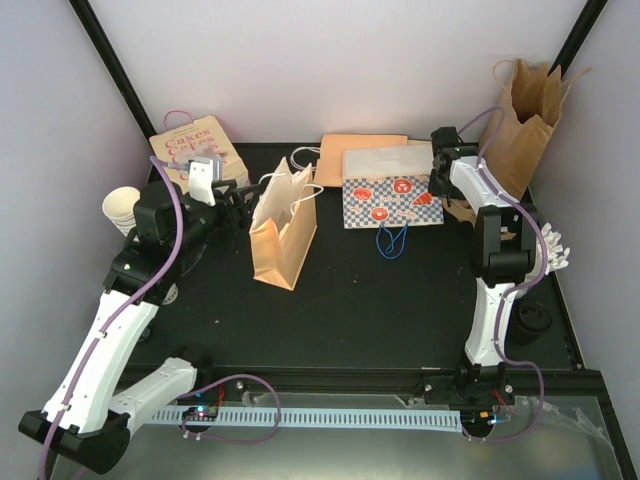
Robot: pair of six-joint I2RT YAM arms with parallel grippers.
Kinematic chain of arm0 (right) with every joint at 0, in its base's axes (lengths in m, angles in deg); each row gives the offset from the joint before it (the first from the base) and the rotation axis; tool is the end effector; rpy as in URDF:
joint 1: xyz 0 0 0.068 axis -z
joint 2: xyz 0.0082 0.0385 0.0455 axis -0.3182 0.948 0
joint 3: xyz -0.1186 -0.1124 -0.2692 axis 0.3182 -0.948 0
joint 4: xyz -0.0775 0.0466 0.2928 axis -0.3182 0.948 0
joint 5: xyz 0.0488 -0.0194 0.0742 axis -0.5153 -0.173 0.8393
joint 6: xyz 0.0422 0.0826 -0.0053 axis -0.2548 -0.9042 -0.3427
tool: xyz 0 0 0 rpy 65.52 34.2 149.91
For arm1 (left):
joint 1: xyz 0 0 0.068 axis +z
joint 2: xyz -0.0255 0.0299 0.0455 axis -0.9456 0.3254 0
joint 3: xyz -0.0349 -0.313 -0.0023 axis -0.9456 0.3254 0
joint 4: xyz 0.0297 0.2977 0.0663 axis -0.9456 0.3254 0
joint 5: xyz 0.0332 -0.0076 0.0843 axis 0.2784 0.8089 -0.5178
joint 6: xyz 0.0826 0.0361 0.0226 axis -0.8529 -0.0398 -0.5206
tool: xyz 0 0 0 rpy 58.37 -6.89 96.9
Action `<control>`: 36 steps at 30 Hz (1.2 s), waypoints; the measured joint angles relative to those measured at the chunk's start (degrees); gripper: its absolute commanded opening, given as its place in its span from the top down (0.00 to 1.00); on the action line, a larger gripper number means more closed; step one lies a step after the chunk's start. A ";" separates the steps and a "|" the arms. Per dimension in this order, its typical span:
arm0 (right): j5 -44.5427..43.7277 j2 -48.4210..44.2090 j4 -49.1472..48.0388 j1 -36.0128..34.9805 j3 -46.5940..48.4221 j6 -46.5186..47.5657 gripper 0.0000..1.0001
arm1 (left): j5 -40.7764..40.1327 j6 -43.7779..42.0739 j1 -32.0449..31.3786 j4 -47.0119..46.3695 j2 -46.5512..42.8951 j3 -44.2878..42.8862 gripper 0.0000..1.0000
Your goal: Pack the takeout coffee
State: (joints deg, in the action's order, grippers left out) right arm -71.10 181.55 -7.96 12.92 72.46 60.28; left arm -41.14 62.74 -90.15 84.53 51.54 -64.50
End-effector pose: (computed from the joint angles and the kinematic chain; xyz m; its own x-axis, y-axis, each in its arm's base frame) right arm 0.5282 0.0231 0.1967 -0.8583 0.2326 -0.4574 0.3442 0.9221 -0.1769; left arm 0.2289 -0.0970 0.4482 -0.3491 -0.1879 -0.9181 0.4181 0.8455 -0.3320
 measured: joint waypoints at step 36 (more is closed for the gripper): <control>-7.80 3.04 3.50 -2.62 3.02 1.53 0.79 | 0.07 -0.37 0.00 0.17 0.76 0.81 0.32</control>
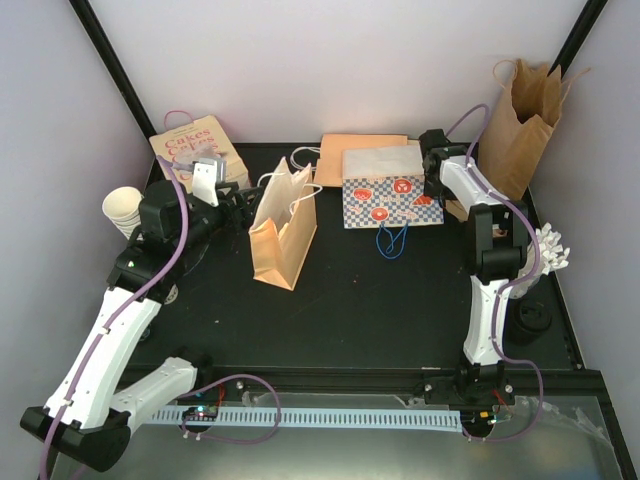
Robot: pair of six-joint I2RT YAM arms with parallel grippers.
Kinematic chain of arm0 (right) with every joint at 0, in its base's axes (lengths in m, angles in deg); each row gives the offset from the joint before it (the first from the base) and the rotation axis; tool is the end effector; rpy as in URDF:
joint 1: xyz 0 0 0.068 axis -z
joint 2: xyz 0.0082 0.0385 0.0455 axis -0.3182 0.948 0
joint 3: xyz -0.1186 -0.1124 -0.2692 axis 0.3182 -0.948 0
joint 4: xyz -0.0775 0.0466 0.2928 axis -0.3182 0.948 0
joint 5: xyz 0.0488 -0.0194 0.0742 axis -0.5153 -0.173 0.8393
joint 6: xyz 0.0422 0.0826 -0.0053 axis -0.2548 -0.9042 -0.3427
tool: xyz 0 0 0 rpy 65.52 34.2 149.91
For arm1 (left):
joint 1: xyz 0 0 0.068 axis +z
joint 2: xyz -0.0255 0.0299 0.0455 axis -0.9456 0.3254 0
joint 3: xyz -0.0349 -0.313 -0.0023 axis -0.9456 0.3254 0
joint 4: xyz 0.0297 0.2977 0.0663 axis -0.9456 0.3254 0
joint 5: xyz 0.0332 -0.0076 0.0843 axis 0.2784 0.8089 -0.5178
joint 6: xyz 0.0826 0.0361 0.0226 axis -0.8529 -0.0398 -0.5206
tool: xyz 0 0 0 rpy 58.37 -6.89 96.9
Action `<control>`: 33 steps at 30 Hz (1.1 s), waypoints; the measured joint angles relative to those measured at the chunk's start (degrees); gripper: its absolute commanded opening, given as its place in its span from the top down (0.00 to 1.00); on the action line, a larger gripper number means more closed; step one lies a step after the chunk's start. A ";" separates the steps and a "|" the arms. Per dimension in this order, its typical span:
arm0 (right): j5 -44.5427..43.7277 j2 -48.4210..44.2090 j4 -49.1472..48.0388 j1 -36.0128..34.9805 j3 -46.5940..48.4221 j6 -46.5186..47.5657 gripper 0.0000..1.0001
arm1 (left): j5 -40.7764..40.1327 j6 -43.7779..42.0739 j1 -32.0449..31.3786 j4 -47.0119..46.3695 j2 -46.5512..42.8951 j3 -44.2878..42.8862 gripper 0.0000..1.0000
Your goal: Pack the takeout coffee
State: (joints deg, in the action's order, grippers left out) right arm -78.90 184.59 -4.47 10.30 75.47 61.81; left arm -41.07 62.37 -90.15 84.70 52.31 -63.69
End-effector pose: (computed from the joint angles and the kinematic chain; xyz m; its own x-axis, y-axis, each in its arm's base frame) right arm 0.5316 0.0374 0.1891 -0.8872 0.1490 -0.4366 0.3103 0.8930 -0.3259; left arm 0.2342 -0.0989 0.4387 -0.3731 -0.1730 -0.9115 0.4119 0.8494 -0.3298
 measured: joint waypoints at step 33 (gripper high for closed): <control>-24.30 -12.87 4.66 -6.32 2.84 -1.20 0.98 | 0.83 -0.04 0.00 -0.02 0.00 0.15 0.31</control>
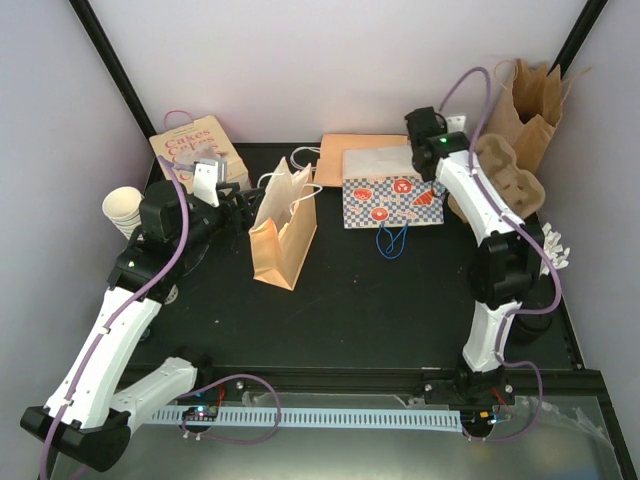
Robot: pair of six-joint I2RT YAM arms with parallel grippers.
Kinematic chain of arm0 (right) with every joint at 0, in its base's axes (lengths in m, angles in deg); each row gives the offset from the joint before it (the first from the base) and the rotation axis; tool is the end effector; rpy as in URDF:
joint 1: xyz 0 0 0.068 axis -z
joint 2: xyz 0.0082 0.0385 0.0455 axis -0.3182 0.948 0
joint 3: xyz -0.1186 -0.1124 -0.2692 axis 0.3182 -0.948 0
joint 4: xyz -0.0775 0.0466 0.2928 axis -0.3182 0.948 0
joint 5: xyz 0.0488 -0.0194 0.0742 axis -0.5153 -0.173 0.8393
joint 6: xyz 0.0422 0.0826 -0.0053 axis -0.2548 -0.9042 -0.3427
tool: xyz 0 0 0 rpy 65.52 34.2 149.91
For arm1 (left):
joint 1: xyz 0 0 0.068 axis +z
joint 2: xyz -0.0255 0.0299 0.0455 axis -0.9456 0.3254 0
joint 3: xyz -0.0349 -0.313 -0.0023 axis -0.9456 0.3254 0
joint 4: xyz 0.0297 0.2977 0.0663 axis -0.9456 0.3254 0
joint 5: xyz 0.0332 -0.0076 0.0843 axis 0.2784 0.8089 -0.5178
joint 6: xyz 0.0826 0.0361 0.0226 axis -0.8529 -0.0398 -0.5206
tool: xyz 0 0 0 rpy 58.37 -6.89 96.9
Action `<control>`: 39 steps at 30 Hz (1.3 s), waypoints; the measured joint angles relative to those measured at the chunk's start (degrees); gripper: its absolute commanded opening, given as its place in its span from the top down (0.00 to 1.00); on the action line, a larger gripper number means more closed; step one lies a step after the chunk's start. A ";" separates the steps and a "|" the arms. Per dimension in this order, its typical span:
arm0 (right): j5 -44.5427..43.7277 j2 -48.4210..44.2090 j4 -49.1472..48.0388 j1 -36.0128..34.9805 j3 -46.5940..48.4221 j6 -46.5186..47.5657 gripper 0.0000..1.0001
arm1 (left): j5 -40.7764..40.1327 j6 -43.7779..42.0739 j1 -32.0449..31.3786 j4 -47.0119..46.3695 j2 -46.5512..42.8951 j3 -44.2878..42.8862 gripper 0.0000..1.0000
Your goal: Pack the takeout coffee
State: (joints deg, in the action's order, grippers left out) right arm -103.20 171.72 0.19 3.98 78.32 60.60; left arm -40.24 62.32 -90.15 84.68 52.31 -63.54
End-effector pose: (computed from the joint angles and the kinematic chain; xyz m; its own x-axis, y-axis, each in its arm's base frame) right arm 0.4860 0.0580 0.3334 -0.7229 0.0214 -0.6906 0.4881 0.7232 -0.4885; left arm 0.2338 -0.1000 0.4377 -0.3782 -0.1695 -0.9101 0.4230 0.8428 -0.3327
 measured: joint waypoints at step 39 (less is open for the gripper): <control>33.77 -25.94 -5.14 -55.74 -38.32 -4.17 0.26 | -3.34 -1.27 0.00 3.23 -5.07 1.92 0.25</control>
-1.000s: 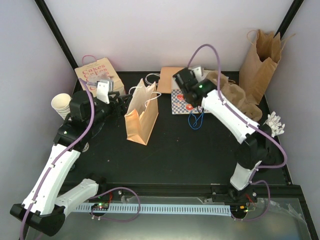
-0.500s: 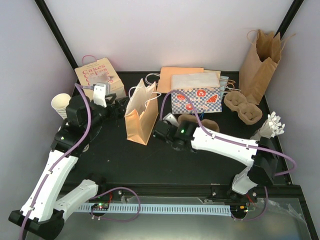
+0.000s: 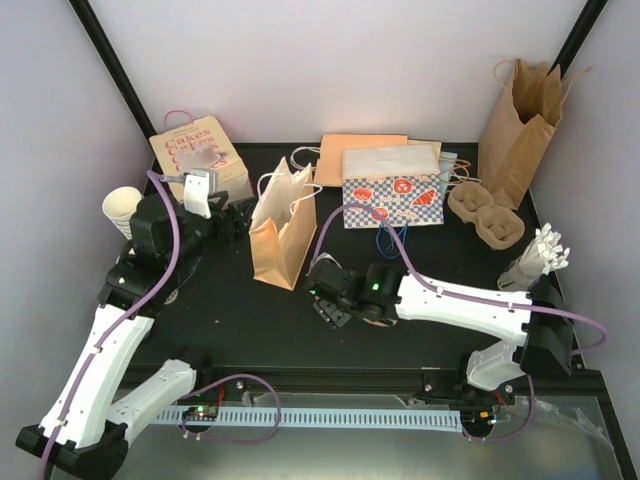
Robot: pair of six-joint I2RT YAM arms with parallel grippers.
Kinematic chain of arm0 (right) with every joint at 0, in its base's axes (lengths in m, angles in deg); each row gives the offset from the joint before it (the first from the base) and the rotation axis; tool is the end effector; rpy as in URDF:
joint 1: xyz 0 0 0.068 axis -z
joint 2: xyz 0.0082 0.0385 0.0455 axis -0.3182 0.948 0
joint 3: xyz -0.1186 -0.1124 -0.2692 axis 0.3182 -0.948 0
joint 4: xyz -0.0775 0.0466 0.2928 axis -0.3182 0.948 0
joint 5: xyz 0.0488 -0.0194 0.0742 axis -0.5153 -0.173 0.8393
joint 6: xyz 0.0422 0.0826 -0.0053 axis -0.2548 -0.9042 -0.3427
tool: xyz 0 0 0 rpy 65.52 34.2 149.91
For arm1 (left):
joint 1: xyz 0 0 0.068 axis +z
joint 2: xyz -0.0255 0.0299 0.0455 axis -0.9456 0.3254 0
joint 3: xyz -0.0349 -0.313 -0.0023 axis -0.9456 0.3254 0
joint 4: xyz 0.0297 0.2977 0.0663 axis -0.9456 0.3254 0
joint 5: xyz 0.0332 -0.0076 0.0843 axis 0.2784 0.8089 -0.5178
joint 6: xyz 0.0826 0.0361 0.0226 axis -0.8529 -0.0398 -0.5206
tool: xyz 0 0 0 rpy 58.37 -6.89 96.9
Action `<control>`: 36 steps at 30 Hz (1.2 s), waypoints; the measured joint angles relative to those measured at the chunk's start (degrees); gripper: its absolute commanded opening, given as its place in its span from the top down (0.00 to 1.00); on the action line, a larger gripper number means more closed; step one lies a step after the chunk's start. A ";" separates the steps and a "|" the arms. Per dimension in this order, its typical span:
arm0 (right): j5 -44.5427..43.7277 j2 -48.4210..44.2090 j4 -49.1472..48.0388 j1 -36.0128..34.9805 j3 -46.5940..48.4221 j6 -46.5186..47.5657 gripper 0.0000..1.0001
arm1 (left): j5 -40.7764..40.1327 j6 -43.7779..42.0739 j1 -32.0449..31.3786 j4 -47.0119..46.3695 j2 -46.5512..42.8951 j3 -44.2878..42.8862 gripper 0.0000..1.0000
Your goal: Pack the takeout coffee
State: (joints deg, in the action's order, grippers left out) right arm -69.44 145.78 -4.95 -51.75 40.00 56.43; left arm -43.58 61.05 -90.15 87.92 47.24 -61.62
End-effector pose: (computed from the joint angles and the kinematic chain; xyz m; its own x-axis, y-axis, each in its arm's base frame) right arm 0.1419 0.3173 0.2543 -0.6264 -0.6276 -0.4623 -0.6571 0.7442 -0.1200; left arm 0.2099 -0.0867 0.4344 -0.3569 -0.1579 -0.9207 0.3838 0.8738 -0.2987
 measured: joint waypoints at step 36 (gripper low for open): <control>7.21 5.81 -4.94 14.10 -8.92 -32.61 0.25 | -0.13 -0.50 0.00 1.14 2.36 0.66 0.22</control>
State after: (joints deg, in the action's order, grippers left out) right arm -62.22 151.59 -9.89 -37.65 31.08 23.82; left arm -43.72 60.55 -90.15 89.05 49.60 -60.96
